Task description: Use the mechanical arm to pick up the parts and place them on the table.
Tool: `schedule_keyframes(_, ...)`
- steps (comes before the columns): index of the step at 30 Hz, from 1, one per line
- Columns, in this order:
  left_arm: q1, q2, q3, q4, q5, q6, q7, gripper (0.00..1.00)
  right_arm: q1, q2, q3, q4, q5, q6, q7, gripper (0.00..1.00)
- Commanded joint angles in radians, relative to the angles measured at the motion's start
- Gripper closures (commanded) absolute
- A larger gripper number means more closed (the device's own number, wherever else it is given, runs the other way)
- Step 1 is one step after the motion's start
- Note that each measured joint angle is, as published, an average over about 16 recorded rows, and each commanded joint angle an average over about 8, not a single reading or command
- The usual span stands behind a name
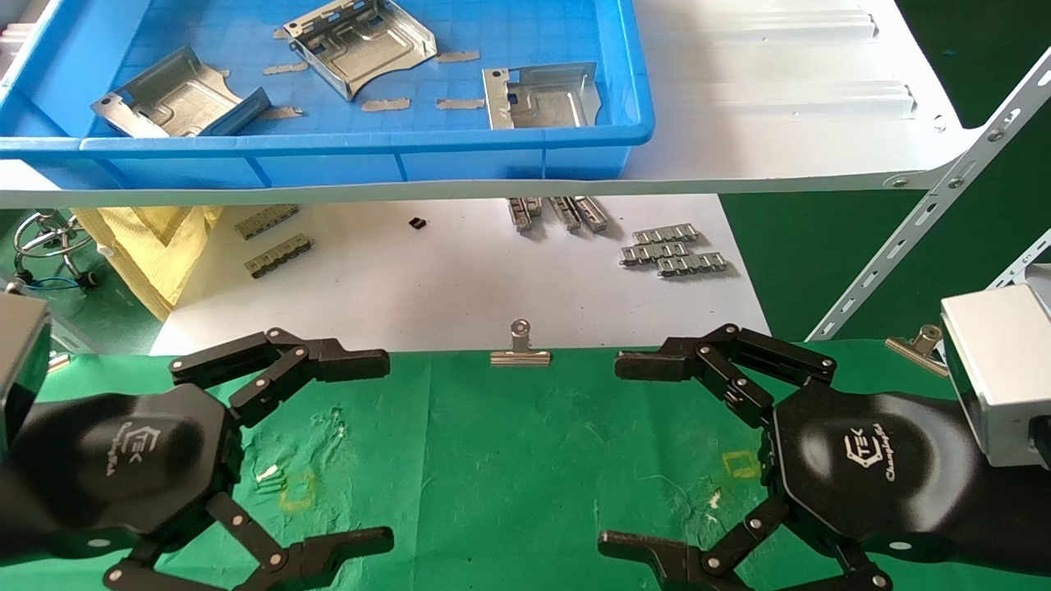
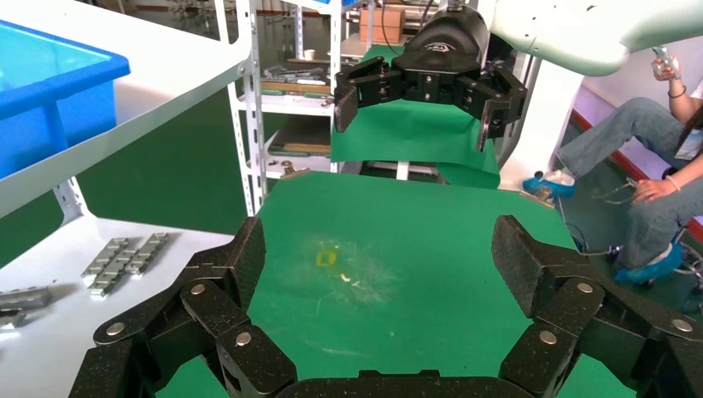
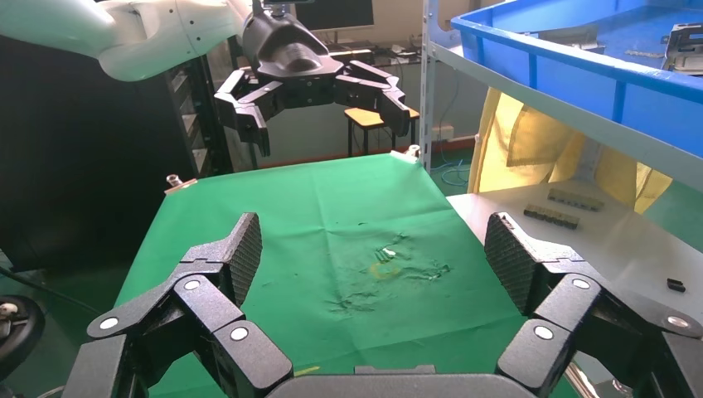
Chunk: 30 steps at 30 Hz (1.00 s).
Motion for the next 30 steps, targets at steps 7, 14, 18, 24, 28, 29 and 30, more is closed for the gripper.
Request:
schedule_keyframes(7, 0.000, 0.000, 0.000, 0.000, 0.000, 0.000, 0.000, 0.00, 0.000, 0.000, 0.000, 0.000, 0.000, 0.000, 0.000, 0.00)
schedule_keyframes(14, 0.000, 0.000, 0.000, 0.000, 0.000, 0.000, 0.000, 0.00, 0.000, 0.000, 0.000, 0.000, 0.000, 0.000, 0.000, 0.00)
schedule_keyframes(18, 0.000, 0.000, 0.000, 0.000, 0.000, 0.000, 0.000, 0.00, 0.000, 0.000, 0.000, 0.000, 0.000, 0.000, 0.000, 0.00)
schedule_keyframes(24, 0.000, 0.000, 0.000, 0.000, 0.000, 0.000, 0.000, 0.00, 0.000, 0.000, 0.000, 0.000, 0.000, 0.000, 0.000, 0.00)
schedule_keyframes(28, 0.000, 0.000, 0.000, 0.000, 0.000, 0.000, 0.000, 0.00, 0.000, 0.000, 0.000, 0.000, 0.000, 0.000, 0.000, 0.12)
schedule_keyframes(29, 0.000, 0.000, 0.000, 0.000, 0.000, 0.000, 0.000, 0.00, 0.000, 0.000, 0.000, 0.000, 0.000, 0.000, 0.000, 0.25)
schedule_keyframes(30, 0.000, 0.000, 0.000, 0.000, 0.000, 0.000, 0.000, 0.00, 0.000, 0.000, 0.000, 0.000, 0.000, 0.000, 0.000, 0.38)
